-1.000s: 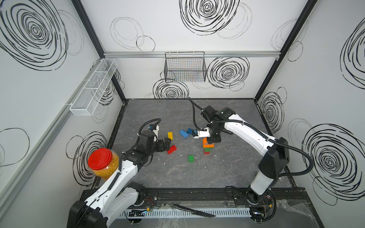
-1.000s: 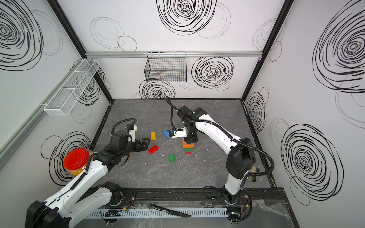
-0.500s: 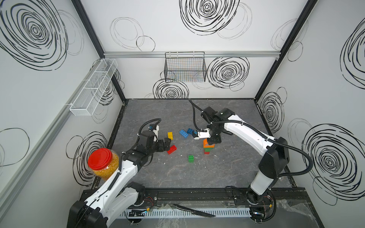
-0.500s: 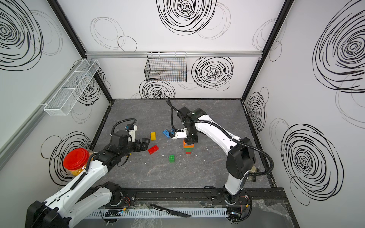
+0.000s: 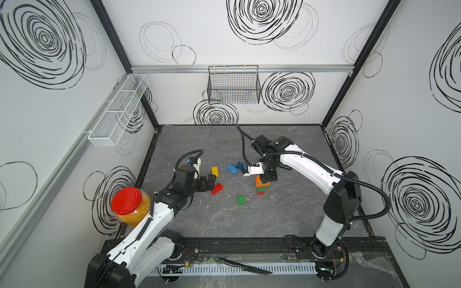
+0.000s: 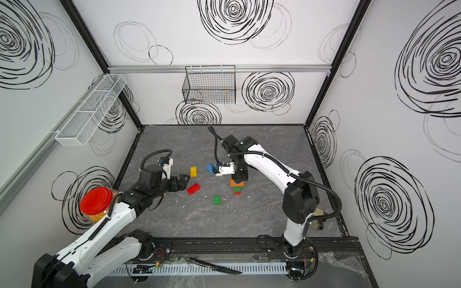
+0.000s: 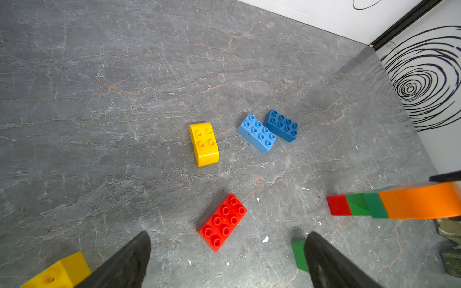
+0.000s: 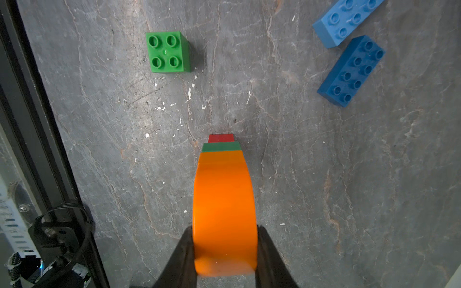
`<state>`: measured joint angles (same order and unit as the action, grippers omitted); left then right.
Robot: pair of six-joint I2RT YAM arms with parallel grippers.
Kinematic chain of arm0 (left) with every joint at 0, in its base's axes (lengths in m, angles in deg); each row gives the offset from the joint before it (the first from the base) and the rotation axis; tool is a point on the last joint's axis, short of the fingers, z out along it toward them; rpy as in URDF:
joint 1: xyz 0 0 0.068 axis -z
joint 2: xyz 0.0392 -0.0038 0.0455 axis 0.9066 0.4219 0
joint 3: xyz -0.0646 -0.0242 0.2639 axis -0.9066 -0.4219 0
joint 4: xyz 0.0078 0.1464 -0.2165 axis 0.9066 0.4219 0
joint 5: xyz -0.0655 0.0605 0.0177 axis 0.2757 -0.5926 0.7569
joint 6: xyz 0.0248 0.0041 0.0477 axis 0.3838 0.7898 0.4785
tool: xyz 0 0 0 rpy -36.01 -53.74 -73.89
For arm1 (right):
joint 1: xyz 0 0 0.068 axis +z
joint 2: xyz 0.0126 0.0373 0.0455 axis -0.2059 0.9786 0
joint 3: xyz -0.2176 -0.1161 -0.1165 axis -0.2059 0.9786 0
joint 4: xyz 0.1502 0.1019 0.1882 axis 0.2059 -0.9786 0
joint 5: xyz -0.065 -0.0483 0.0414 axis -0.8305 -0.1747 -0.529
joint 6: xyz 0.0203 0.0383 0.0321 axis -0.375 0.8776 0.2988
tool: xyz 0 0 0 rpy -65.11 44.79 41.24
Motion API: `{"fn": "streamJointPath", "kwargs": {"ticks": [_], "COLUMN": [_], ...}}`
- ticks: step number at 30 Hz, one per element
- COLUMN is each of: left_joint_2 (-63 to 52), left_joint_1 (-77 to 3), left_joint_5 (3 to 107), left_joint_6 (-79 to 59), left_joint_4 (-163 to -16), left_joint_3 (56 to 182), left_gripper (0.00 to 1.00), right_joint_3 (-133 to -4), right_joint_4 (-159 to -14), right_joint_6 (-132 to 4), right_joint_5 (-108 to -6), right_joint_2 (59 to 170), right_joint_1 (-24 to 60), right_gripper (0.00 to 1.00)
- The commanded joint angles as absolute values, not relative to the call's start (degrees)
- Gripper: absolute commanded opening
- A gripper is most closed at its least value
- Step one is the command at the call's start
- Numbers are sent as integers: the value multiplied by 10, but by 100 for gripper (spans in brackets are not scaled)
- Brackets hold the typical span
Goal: Assemble an ice cream with lego
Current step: Assemble the lego brick with the lego brick.
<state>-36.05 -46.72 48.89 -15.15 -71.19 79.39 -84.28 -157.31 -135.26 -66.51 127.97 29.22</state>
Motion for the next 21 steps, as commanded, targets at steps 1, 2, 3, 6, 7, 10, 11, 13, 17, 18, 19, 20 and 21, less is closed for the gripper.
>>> {"fn": "streamJointPath", "kwargs": {"ticks": [1, 2, 3, 6, 7, 10, 11, 13, 17, 18, 19, 20, 21], "left_joint_2": [-366, -366, -366, -365, -366, -370, -372, -373, -371, -371, -371, -371, -372], "left_joint_1": [-465, -465, -465, -465, -466, -465, -465, -465, -465, -465, -466, -465, -465], "left_joint_5": [487, 487, 488, 487, 487, 488, 488, 488, 490, 491, 490, 490, 490], "left_joint_6": [-146, -146, -146, -145, -145, -146, -146, -146, -146, -146, -146, -146, -146], "left_joint_4": [-722, -723, -724, -724, -723, -721, -721, -720, -724, -724, -724, -724, -724], "left_joint_3": [804, 804, 804, 805, 805, 804, 804, 804, 803, 804, 804, 805, 804], "left_gripper": [99, 99, 99, 99, 99, 99, 99, 99, 99, 99, 99, 99, 99], "right_joint_3": [-815, -809, -803, -784, -781, -766, -754, -734, -717, -721, -727, -736, -745], "right_joint_4": [-1586, -1585, -1582, -1579, -1580, -1582, -1579, -1573, -1563, -1563, -1563, -1564, -1567], "right_joint_6": [-1342, -1339, -1335, -1314, -1309, -1286, -1282, -1282, -1282, -1282, -1282, -1282, -1282], "right_joint_5": [-651, -655, -656, -654, -650, -646, -646, -642, -646, -645, -645, -645, -645], "right_joint_2": [1334, 1339, 1342, 1361, 1366, 1372, 1368, 1355, 1339, 1338, 1336, 1335, 1334], "right_joint_1": [306, 307, 307, 307, 308, 312, 312, 314, 313, 312, 313, 311, 312], "right_gripper": [0, 0, 0, 0, 0, 0, 0, 0, 0, 0, 0, 0, 0]}}
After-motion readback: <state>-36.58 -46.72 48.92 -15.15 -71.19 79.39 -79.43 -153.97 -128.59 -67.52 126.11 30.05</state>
